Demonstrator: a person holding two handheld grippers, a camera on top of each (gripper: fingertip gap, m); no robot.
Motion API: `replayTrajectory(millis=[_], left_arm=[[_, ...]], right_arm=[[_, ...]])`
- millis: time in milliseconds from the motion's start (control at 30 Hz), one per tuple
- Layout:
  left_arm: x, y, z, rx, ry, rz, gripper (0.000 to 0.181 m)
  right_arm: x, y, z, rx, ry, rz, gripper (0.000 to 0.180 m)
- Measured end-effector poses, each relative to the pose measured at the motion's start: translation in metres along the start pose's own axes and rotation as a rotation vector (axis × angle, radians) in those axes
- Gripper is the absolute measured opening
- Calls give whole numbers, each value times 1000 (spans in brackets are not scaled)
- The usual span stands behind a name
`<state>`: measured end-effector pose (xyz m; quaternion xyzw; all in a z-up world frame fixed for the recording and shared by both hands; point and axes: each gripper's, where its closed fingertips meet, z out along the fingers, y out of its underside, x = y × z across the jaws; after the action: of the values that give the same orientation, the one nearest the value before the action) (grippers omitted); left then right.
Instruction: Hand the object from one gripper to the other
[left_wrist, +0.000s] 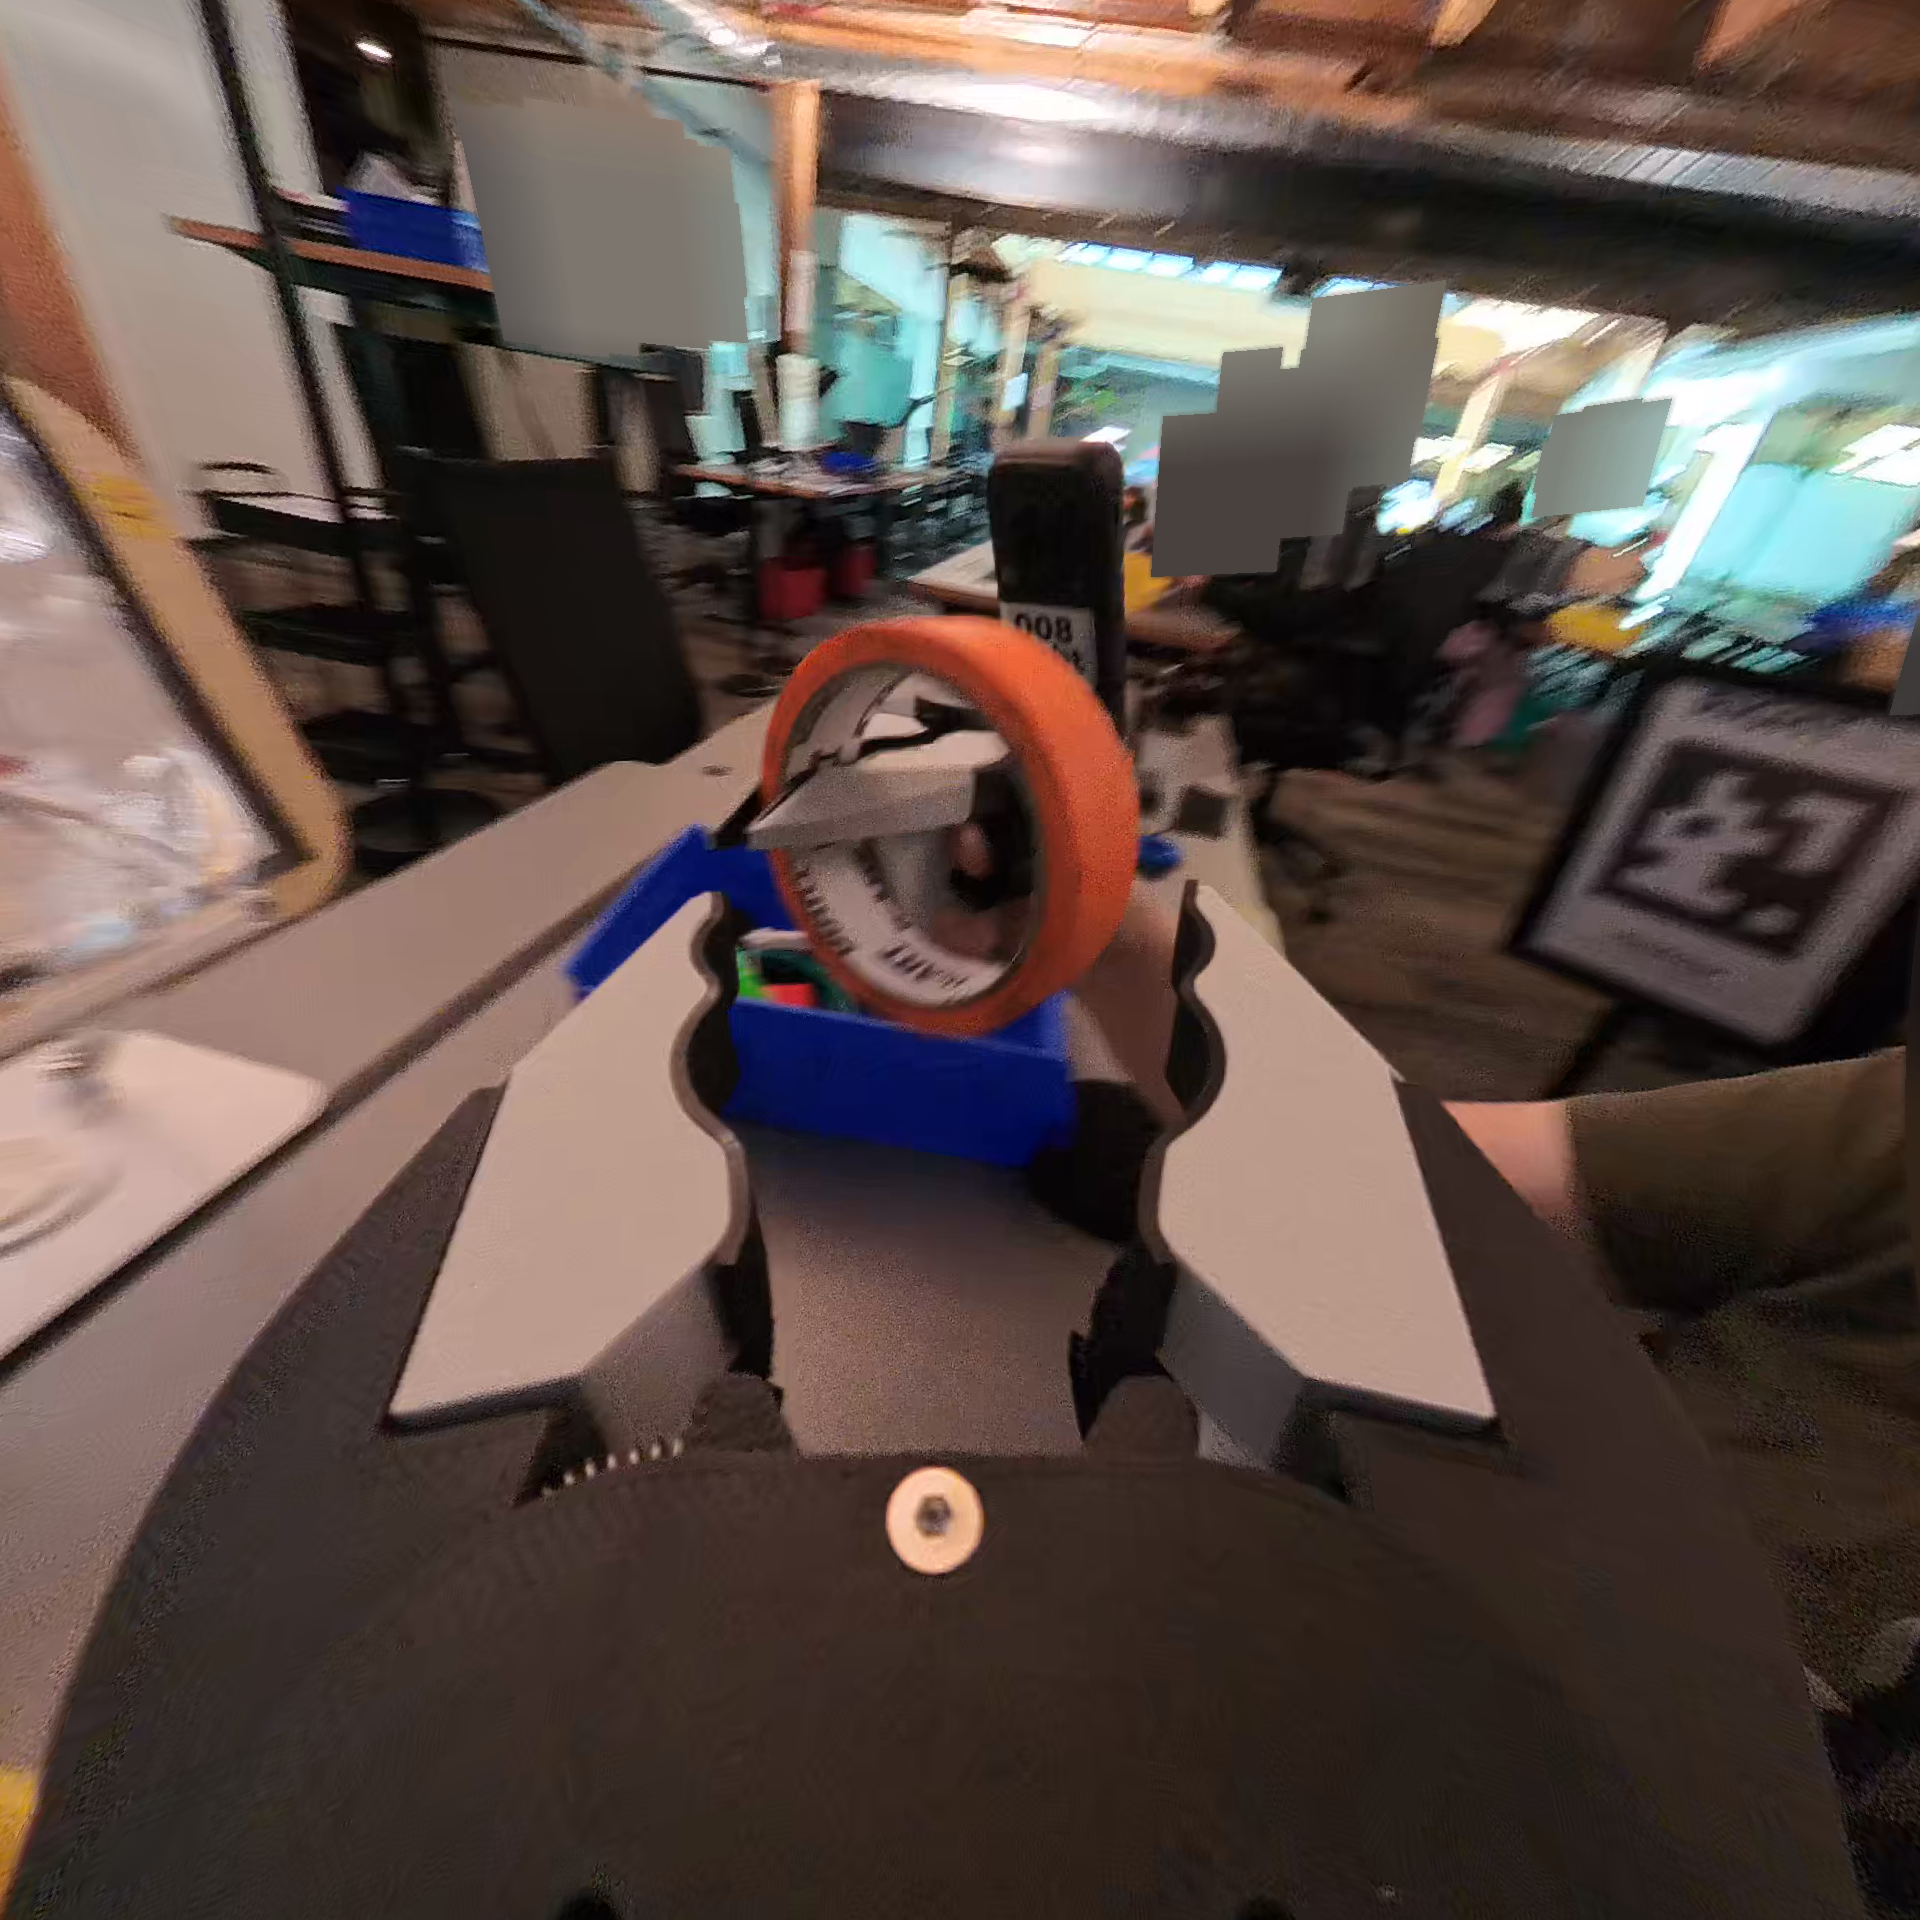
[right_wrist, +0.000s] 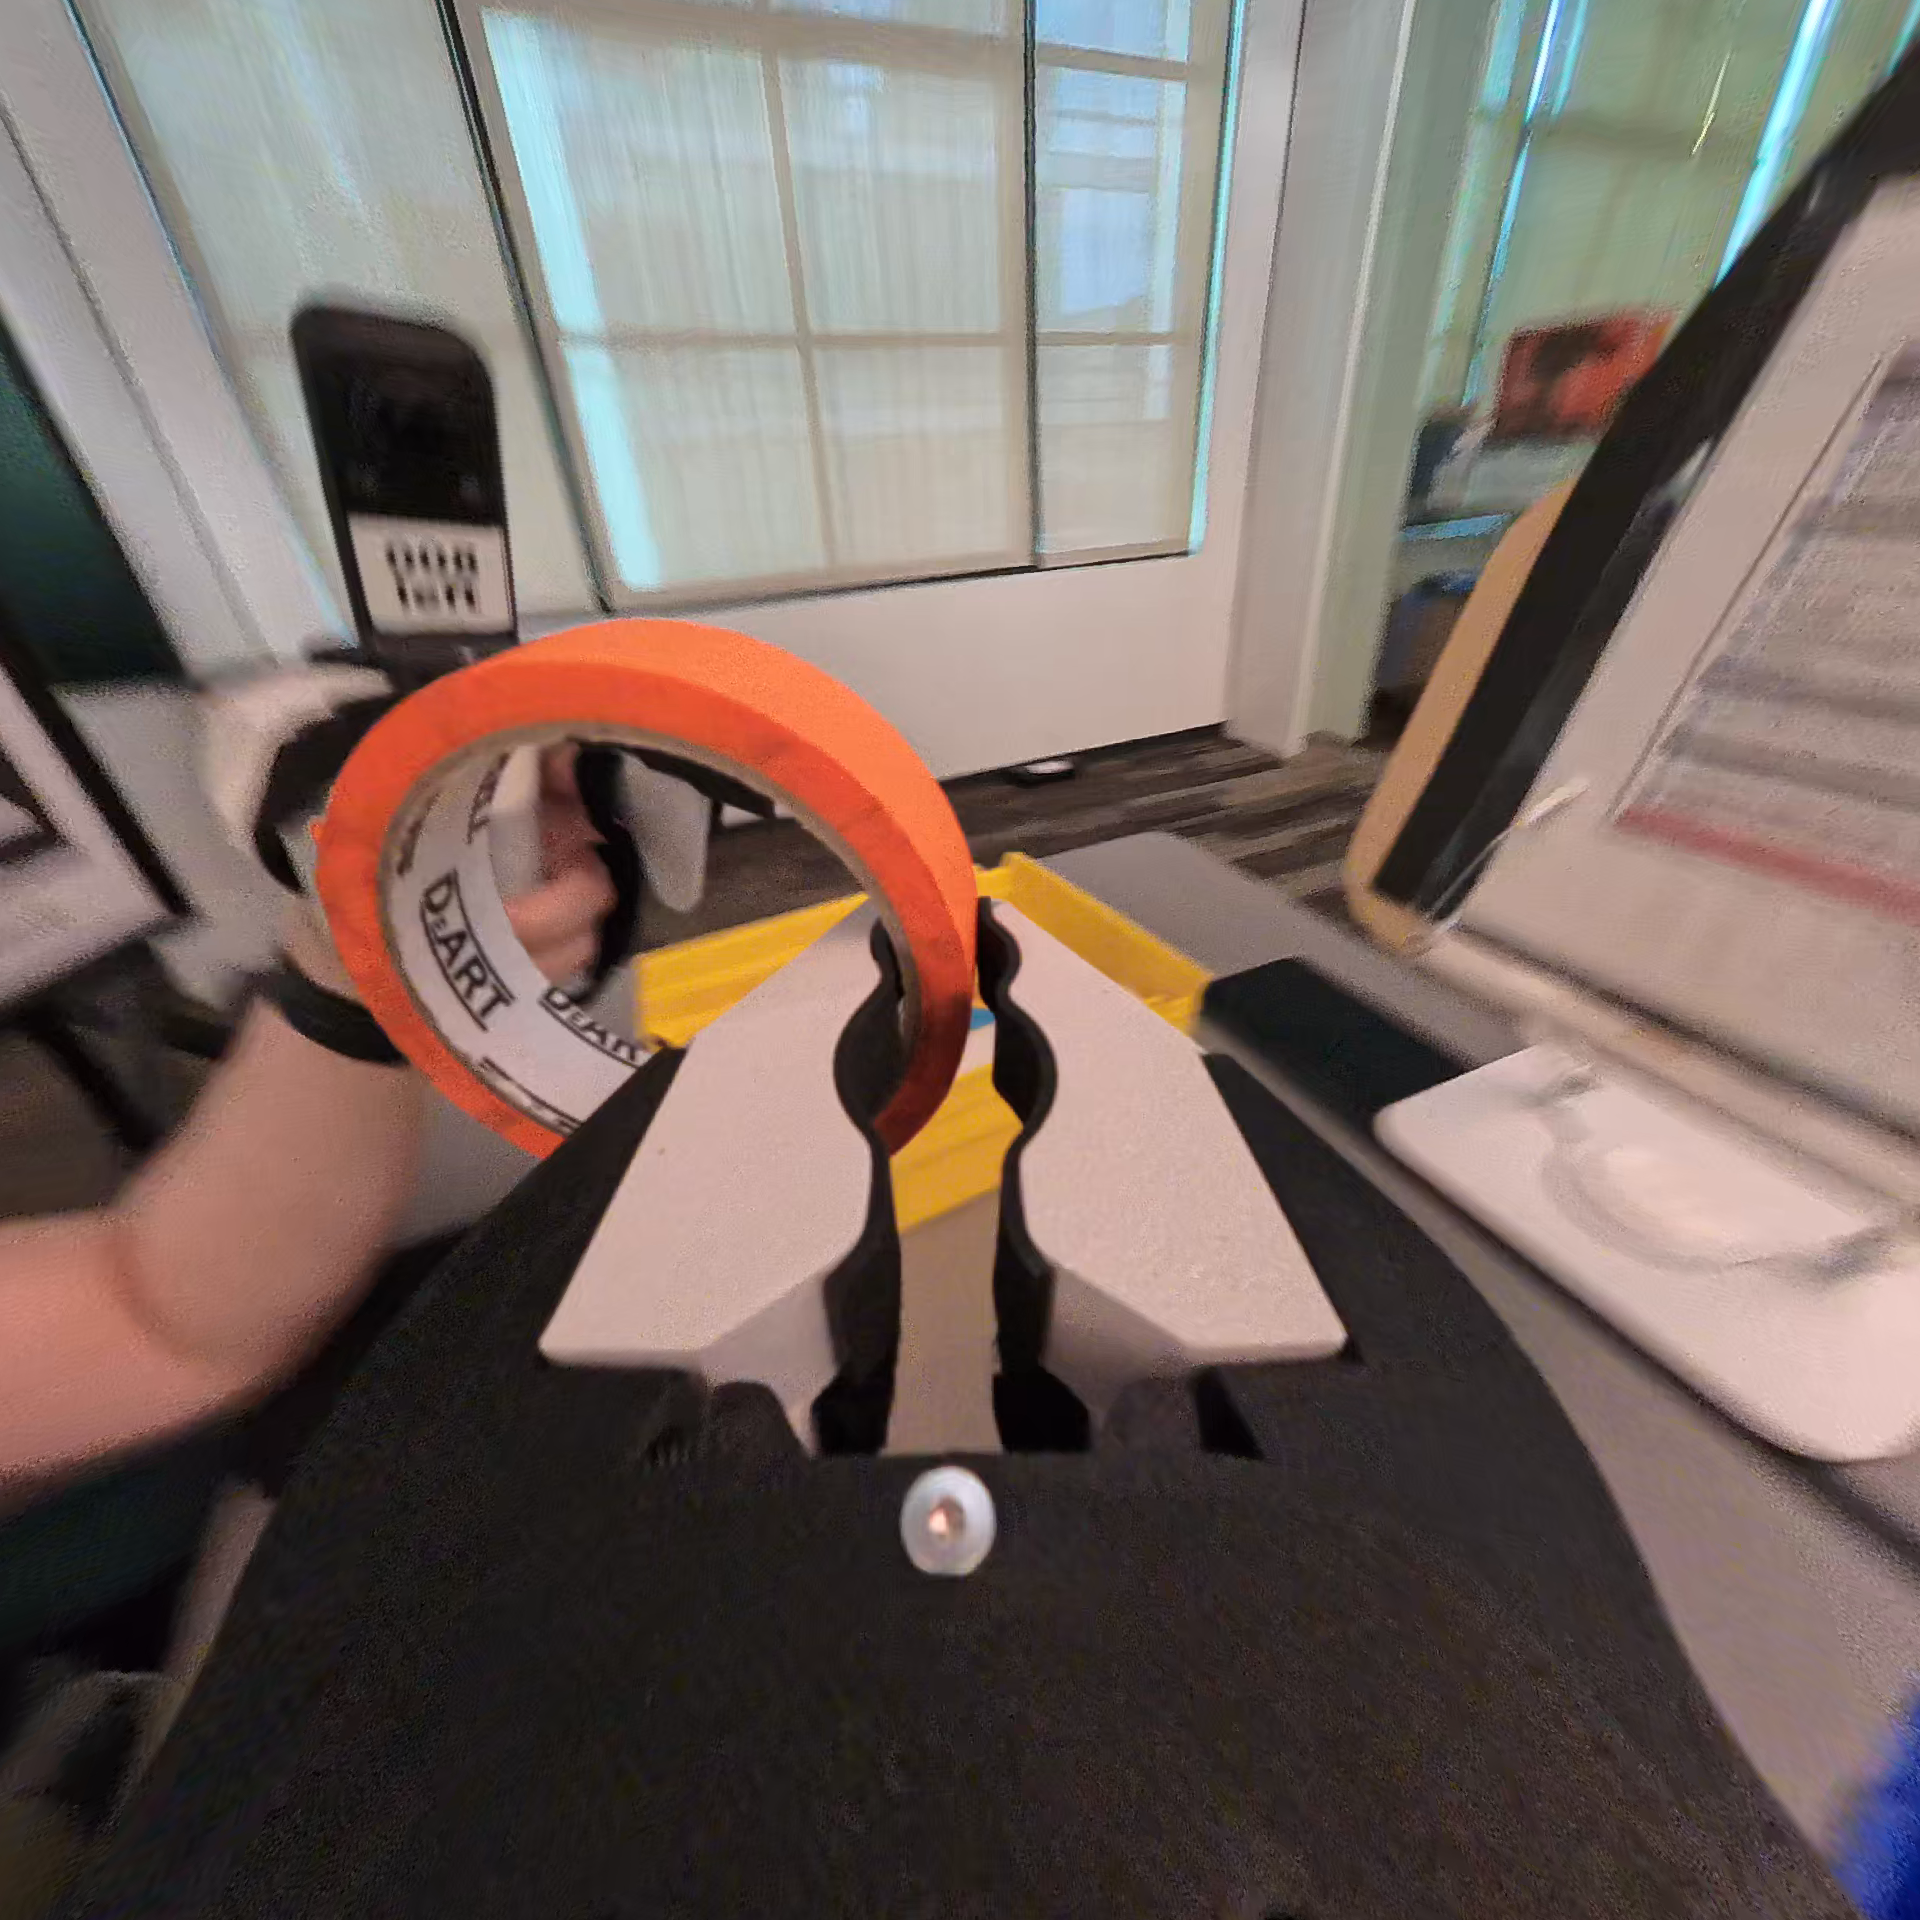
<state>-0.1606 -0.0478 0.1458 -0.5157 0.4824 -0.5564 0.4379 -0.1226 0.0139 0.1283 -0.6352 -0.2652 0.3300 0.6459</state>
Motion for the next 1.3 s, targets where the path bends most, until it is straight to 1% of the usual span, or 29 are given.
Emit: replayTrajectory(millis=[33,100,167,200,267,400,600,700,733,767,800,833,867,967,1067,1133,1200,1300], left_arm=[[-7,3,0,-21,-51,56,83],[-11,10,3,-57,-102,140,84],[-12,18,11,-92,-113,187,84],[-11,23,17,-110,-108,204,83],[-10,33,27,-130,-92,222,80],[-17,47,43,-153,-95,218,73],[-17,53,47,-153,-86,288,41],[-13,61,48,-191,-41,258,39],[-11,62,48,-191,-26,248,19],[-10,61,48,-189,-11,232,12],[-11,58,46,-181,-10,199,12],[-14,53,44,-158,-16,151,11],[-18,45,40,-116,-25,92,11],[-38,10,16,113,-46,-156,8],[-61,-16,-18,342,-21,-396,7],[-73,-24,-34,445,2,-503,7],[-81,-29,-44,533,32,-598,8],[-84,-30,-47,609,77,-701,8]], right_arm=[[6,2,-1,15,-41,144,8],[24,10,-3,49,-107,403,9],[42,25,-3,65,-150,627,9],[47,34,-2,60,-180,714,9],[52,43,1,66,-225,810,8],[39,55,12,4,-277,836,8],[10,59,26,-71,-347,820,9],[4,66,31,-111,-330,787,8],[4,67,33,-116,-311,764,8],[4,68,34,-119,-296,729,11],[4,66,34,-114,-291,696,20],[8,62,34,-97,-267,672,37],[16,55,31,-59,-226,639,48],[51,24,9,140,-32,456,58],[63,-12,-17,340,162,176,71],[49,-28,-24,410,249,-53,78],[22,-33,-16,421,291,-296,88],[-26,-22,9,386,257,-574,88]])
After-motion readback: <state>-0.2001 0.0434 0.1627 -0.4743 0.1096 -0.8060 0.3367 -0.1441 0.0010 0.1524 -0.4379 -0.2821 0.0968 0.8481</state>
